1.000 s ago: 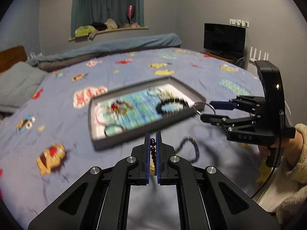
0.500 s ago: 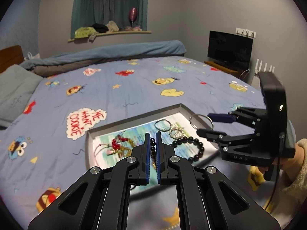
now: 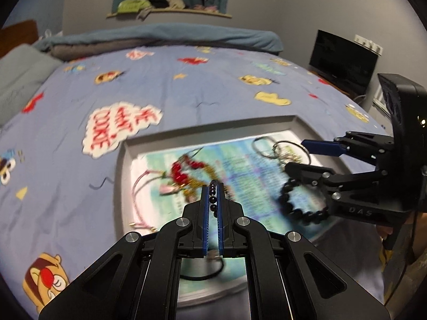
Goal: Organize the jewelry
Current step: 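Carry the dark bead bracelet and silver hoop into the gray box, then open the left tool to drop the bracelet while the right tool releases the hoop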
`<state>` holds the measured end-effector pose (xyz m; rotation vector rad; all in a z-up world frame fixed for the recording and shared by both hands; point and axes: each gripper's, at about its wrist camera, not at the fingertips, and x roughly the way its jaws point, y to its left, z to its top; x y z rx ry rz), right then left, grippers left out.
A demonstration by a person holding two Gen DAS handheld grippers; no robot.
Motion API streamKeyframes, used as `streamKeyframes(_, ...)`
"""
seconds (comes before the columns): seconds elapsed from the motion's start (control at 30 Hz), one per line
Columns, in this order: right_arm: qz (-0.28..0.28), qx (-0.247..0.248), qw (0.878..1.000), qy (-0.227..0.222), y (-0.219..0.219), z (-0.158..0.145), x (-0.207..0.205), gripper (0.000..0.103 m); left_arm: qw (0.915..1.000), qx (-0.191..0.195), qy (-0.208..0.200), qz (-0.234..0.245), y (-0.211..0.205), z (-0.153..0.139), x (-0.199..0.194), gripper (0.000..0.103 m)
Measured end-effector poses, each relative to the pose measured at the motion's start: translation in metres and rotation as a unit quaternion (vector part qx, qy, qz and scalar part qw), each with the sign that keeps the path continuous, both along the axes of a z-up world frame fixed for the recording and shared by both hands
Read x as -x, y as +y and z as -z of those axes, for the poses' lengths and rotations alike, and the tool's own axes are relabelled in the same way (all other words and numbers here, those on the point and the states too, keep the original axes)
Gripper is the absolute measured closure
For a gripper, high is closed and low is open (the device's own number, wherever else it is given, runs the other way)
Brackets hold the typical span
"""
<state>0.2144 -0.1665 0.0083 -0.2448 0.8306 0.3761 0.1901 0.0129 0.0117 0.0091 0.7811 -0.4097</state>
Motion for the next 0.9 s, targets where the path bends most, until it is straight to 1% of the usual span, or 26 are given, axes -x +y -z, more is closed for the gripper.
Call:
streamKeyframes(0.1, 0.005, -0.003, 1.000, 0.018, 0.006, 0.004, -0.011, 0.057, 0.9999, 0.001, 0.010, -0.004, 0.007, 0.007, -0.004, 0.097)
streamKeyframes(0.3, 0.010, 0.005, 0.998, 0.054, 0.024, 0.016, -0.034, 0.057, 0.9996, -0.024, 0.012, 0.000, 0.007, 0.018, -0.006, 0.097)
streamKeyframes(0.37, 0.011, 0.013, 0.998, 0.059, 0.029, 0.018, -0.040, 0.057, 0.9994, -0.032, 0.015, -0.001, 0.006, 0.020, -0.008, 0.097)
streamKeyframes(0.5, 0.012, 0.031, 0.997, 0.071, 0.039, 0.026, -0.050, 0.057, 0.9992, -0.035, 0.018, 0.000, 0.008, 0.024, -0.009, 0.097)
streamKeyframes(0.7, 0.012, 0.030, 0.996, 0.085, 0.040, 0.030, -0.054, 0.057, 0.9990, -0.034, 0.027, -0.002, 0.010, 0.028, -0.013, 0.097)
streamKeyframes(0.9, 0.015, 0.016, 0.996, 0.085, 0.037, 0.027, -0.053, 0.056, 0.9991, -0.032, 0.027, -0.007, 0.011, 0.027, -0.013, 0.097)
